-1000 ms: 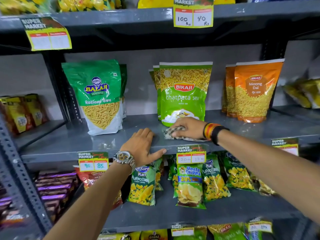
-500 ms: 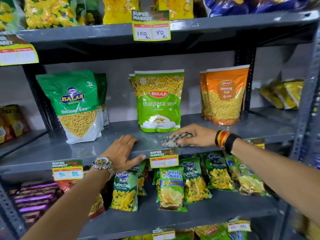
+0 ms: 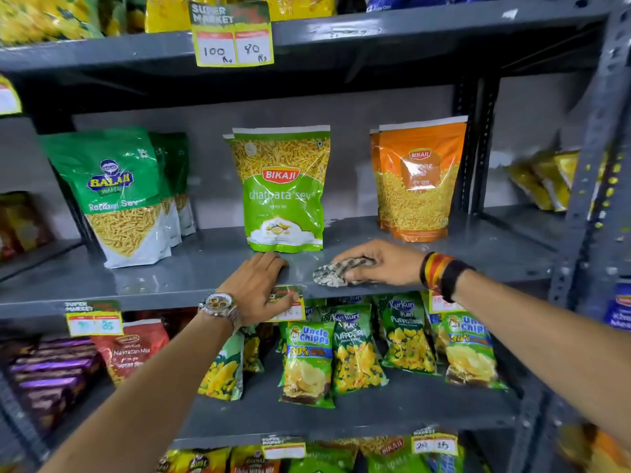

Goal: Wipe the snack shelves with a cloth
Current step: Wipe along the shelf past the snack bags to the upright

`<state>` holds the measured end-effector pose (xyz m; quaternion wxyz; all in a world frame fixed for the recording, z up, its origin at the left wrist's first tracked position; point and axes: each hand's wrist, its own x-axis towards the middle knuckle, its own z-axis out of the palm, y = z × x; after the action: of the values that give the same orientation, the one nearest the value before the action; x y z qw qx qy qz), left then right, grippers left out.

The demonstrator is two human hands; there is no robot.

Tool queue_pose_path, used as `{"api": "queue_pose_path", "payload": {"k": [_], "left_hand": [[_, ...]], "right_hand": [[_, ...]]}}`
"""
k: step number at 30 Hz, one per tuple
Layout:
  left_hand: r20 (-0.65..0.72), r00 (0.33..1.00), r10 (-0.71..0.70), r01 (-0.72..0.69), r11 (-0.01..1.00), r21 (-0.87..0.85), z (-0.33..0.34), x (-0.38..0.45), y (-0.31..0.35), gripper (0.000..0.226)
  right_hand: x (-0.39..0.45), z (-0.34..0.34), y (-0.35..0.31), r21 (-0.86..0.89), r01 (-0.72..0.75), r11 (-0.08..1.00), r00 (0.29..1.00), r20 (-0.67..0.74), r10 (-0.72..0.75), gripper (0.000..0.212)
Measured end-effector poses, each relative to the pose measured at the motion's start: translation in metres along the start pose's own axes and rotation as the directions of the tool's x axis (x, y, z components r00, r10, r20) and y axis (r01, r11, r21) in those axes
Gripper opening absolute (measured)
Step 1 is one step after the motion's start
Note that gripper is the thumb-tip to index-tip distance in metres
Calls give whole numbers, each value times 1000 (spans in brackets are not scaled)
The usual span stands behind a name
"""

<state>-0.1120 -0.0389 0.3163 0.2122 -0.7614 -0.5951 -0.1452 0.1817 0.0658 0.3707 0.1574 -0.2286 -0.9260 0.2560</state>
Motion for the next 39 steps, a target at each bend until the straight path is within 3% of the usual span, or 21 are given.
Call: {"api": "queue_pose_path", "payload": {"k": [5, 10, 14, 18, 22, 27, 32, 34, 39], "left_hand": [[30, 999, -40, 40, 999, 26, -4, 4, 7, 69], [10, 998, -57, 57, 998, 12, -1, 4, 9, 69], [-6, 999, -44, 44, 999, 24, 1, 3, 7, 69], [-7, 999, -36, 36, 999, 29, 1, 4, 5, 70], [10, 1000, -3, 3, 999, 38, 1, 11, 1, 73], [-14, 1000, 23, -23, 999, 33, 7, 15, -3, 73], [-28, 999, 25, -24, 1000, 19, 7, 15, -3, 76], [-24, 999, 26, -25, 999, 25, 6, 15, -1, 78], [-20, 1000, 17, -17, 999, 29, 4, 13, 0, 80]], "right_hand": [[14, -18, 10, 26, 8, 1000, 990, -142, -5, 34], [69, -5, 23, -130, -104, 986, 978, -191, 78, 33], [94, -1, 28, -91, -137, 986, 958, -263, 109, 28], [101, -2, 38, -97, -151, 984, 960, -250, 123, 29], [96, -10, 43, 0, -122, 992, 945, -305, 117, 32], [112, -6, 31, 50, -90, 995, 961, -256, 99, 34], [111, 4, 25, -198, -119, 973, 983, -158, 88, 36], [110, -3, 19, -200, -111, 973, 989, -114, 89, 38], [117, 4, 8, -121, -121, 985, 977, -187, 97, 36]]}}
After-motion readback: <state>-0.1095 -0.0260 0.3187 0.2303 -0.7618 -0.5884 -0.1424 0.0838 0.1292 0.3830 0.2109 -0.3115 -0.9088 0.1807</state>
